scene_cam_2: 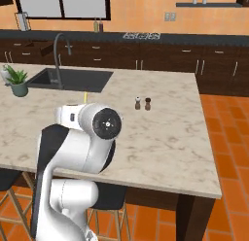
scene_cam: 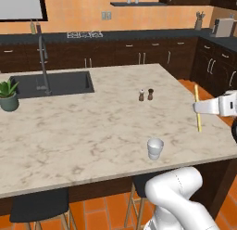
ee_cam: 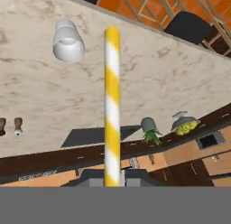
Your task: Take a straw from the drawer in front and place it inside the glass cup on the dining counter.
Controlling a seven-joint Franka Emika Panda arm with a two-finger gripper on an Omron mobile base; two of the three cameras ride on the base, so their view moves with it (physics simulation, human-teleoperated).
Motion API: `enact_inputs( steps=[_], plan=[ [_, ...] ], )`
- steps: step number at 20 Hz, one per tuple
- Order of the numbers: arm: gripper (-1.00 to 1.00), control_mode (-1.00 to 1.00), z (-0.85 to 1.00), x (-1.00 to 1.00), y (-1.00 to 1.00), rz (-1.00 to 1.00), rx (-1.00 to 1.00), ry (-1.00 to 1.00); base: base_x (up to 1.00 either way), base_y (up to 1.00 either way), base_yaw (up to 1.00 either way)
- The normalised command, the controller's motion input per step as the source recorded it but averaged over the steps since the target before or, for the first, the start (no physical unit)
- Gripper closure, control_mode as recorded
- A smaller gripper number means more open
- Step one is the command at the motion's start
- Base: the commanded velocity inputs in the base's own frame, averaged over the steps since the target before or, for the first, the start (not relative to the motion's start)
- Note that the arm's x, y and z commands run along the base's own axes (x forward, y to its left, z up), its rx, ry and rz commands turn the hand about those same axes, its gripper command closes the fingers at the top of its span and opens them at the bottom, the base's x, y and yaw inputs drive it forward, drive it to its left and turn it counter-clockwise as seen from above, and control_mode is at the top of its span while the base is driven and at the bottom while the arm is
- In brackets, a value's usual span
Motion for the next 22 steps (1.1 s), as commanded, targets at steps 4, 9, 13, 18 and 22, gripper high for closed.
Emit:
enact_inputs(
  steps=[4, 9, 13, 18, 22],
  plan=[
    [1.0, -1.0, -0.14, 0.03, 0.01, 0.35, -0.12, -0.08, 0.0, 0.0, 0.0],
    [1.0, -1.0, -0.08, 0.0, 0.11, 0.25, -0.12, -0.09, 0.0, 0.0, 0.0],
    [1.0, -1.0, -0.14, 0.0, 0.24, 0.11, -0.01, -0.11, 0.0, 0.0, 0.0],
    [1.0, -1.0, -0.15, -0.01, 0.18, 0.09, 0.0, 0.0, 0.0, 0.0, 0.0],
    [1.0, -1.0, -0.61, 0.0, 0.0, 0.03, 0.11, -0.06, 0.0, 0.0, 0.0]
  ],
)
